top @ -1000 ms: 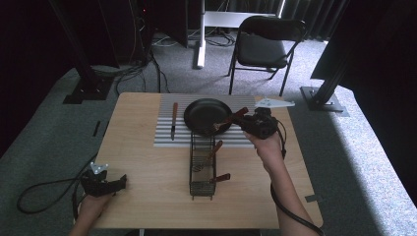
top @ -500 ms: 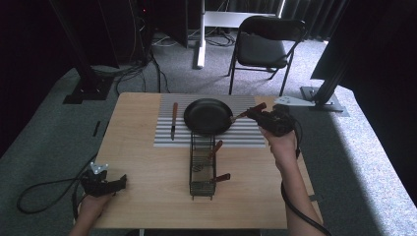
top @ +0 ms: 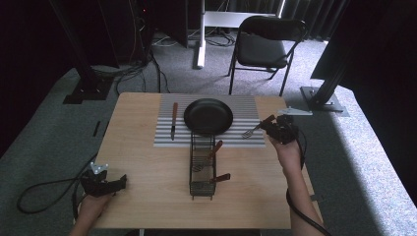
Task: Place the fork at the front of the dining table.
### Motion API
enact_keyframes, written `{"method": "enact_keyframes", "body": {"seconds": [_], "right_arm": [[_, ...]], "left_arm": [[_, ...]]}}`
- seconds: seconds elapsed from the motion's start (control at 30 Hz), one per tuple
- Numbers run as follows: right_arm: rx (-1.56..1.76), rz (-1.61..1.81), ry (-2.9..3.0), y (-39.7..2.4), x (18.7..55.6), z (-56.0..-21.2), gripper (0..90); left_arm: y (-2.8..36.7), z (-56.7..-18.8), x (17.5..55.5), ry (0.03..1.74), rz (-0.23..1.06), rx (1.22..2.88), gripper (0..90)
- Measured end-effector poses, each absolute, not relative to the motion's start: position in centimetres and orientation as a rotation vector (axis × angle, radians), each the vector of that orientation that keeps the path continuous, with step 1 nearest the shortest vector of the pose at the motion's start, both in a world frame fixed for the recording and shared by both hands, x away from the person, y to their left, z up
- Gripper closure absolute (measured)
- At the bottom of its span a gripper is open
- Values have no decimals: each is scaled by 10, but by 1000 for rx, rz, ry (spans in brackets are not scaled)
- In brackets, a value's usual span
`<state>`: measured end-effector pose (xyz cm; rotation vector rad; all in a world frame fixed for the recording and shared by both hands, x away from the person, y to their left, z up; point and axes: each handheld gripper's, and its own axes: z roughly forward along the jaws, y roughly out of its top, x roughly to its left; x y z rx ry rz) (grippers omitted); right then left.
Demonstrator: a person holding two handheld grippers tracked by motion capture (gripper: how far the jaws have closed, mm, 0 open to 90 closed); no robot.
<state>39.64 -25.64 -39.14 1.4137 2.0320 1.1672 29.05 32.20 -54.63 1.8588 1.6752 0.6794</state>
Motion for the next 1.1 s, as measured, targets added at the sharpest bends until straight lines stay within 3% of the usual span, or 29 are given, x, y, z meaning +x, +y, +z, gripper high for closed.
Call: {"method": "enact_keyframes", "body": {"seconds": [0.17, 0.9, 1.1], "right_arm": [[1467, 1027, 2060, -254, 403, -415, 809], [1508, 969, 2002, -225, 434, -443, 799], [1519, 930, 1997, -213, 458, -444, 802]], "left_arm": [[322, -546, 291, 1675, 679, 1859, 10], [322, -546, 291, 1676, 678, 1860, 10], [322, -546, 290, 1676, 678, 1860, 10]]}}
